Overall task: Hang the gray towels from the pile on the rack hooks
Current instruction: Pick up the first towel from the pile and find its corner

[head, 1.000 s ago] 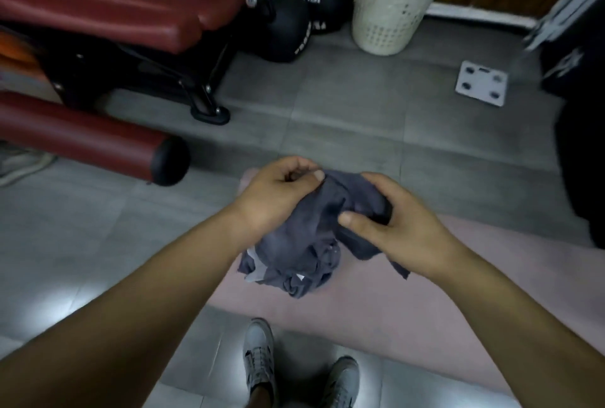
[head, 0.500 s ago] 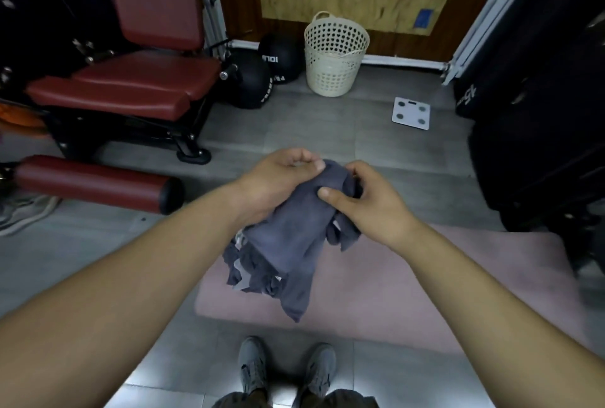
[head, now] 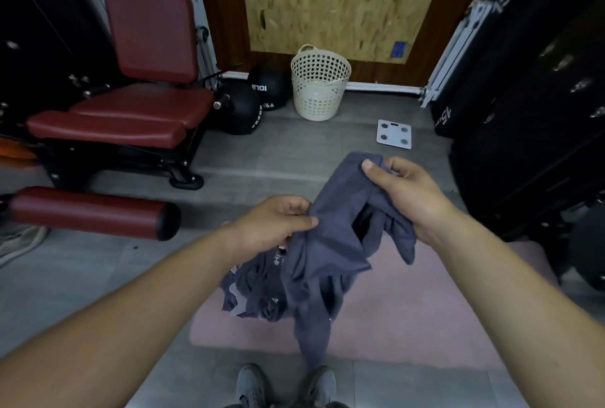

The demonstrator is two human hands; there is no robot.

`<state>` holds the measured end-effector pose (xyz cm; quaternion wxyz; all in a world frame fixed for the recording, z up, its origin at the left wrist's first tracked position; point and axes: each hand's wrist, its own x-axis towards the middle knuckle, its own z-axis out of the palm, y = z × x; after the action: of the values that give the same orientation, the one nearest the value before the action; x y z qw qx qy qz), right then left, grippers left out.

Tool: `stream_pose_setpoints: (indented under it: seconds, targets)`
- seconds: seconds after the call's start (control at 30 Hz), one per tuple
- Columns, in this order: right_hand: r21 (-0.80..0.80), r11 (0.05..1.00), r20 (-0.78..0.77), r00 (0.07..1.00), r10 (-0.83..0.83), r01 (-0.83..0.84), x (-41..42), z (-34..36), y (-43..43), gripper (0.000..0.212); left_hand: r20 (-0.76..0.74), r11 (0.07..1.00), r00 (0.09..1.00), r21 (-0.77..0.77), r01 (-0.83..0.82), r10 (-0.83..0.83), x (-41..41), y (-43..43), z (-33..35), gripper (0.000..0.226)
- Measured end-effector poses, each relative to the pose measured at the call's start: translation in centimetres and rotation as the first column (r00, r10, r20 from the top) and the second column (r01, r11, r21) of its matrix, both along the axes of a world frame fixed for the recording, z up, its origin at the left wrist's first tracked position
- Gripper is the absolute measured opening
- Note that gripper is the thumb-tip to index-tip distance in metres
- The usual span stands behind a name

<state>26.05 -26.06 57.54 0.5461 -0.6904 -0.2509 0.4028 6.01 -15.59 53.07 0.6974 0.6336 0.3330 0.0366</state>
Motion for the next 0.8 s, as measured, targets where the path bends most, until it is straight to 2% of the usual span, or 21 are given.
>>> stream_pose_setpoints:
  seconds: [0.1, 0.13, 0.2, 0.23, 0.27, 0.33, 0.4, 0.47, 0.57, 0.6, 0.63, 0.67, 0.7, 0.73, 0.77, 0.8]
  targets:
    - [-0.050, 0.998, 0.064, 0.997, 0.036, -0.033, 0.4, 0.6, -0.2, 0.025, 0.067, 0.968, 0.987, -0.219, -0.126, 0.144, 0.5, 0.0, 0.1, 0.009]
    - [-0.111, 0.993, 0.129, 0.990, 0.051, -0.037, 0.4, 0.5, -0.2, 0.024, 0.085, 0.951, 0.980, -0.267, -0.154, 0.182, 0.8, 0.0, 0.2, 0.010]
    - [-0.305, 0.952, 0.354, 0.932, 0.080, 0.034, 0.1, 0.0, -0.6, 0.054, 0.115, 0.926, 0.964, -0.327, -0.191, 0.240, 1.6, -0.2, 0.2, 0.011]
    - [-0.378, 0.921, 0.422, 0.903, 0.082, 0.093, -0.4, 0.0, -0.8, 0.065, 0.130, 0.909, 0.953, -0.359, -0.210, 0.272, 2.0, -0.3, 0.4, 0.010]
    - [-0.423, 0.898, 0.419, 0.905, 0.076, 0.121, -1.0, -0.1, -1.2, 0.070, 0.143, 0.885, 0.939, -0.403, -0.233, 0.312, 2.5, -0.5, 0.6, 0.006]
    - [-0.477, 0.878, 0.195, 0.978, 0.077, 0.027, -2.0, -0.5, -2.0, 0.065, 0.158, 0.821, 0.898, -0.493, -0.288, 0.410, 3.4, -0.9, 1.3, 0.006]
    - [-0.402, 0.913, -0.100, 0.994, 0.032, -0.070, -2.7, -1.3, -2.5, 0.051, 0.154, 0.778, 0.859, -0.522, -0.349, 0.488, 4.0, -1.3, 1.7, 0.006]
    - [-0.174, 0.985, -0.265, 0.962, -0.062, 0.016, -2.8, -2.2, -2.4, 0.030, 0.125, 0.819, 0.878, -0.440, -0.368, 0.462, 4.2, -1.5, 1.8, 0.009]
    - [0.036, 0.989, -0.172, 0.975, -0.138, 0.146, -2.8, -2.0, -1.6, 0.019, -0.043, 0.912, 0.951, -0.272, -0.306, 0.306, 3.6, -1.1, 2.1, 0.016]
    - [0.076, 0.986, -0.109, 0.984, -0.139, 0.148, -2.9, -1.8, -1.2, 0.019, -0.148, 0.953, 0.961, -0.161, -0.258, 0.235, 3.3, -0.9, 2.4, 0.028]
    - [0.110, 0.986, -0.040, 0.991, -0.124, 0.128, -2.9, -1.6, -1.0, 0.019, -0.265, 0.985, 0.949, 0.022, -0.170, 0.170, 2.9, -0.5, 2.8, 0.046]
    - [0.140, 0.986, 0.034, 0.995, -0.095, 0.089, -3.0, -1.3, -0.7, 0.021, -0.375, 0.962, 0.914, 0.270, -0.050, 0.153, 2.7, 0.0, 3.0, 0.063]
    - [0.152, 0.988, 0.102, 0.994, -0.046, 0.030, -3.0, -1.2, -0.5, 0.026, -0.423, 0.860, 0.886, 0.507, 0.059, 0.189, 2.6, 0.3, 3.5, 0.071]
    - [0.151, 0.988, 0.145, 0.989, 0.018, -0.040, -3.1, -1.0, -0.3, 0.031, -0.354, 0.738, 0.905, 0.671, 0.070, 0.236, 2.7, 0.6, 3.7, 0.067]
    - [0.151, 0.983, 0.150, 0.985, 0.081, -0.104, -3.1, -0.7, 0.0, 0.031, -0.207, 0.708, 0.950, 0.706, -0.022, 0.235, 2.8, 0.7, 4.3, 0.055]
    - [0.161, 0.975, 0.125, 0.983, 0.136, -0.156, -3.1, -0.3, 0.2, 0.026, -0.051, 0.786, 0.983, 0.608, -0.110, 0.177, 3.0, 1.1, 4.6, 0.042]
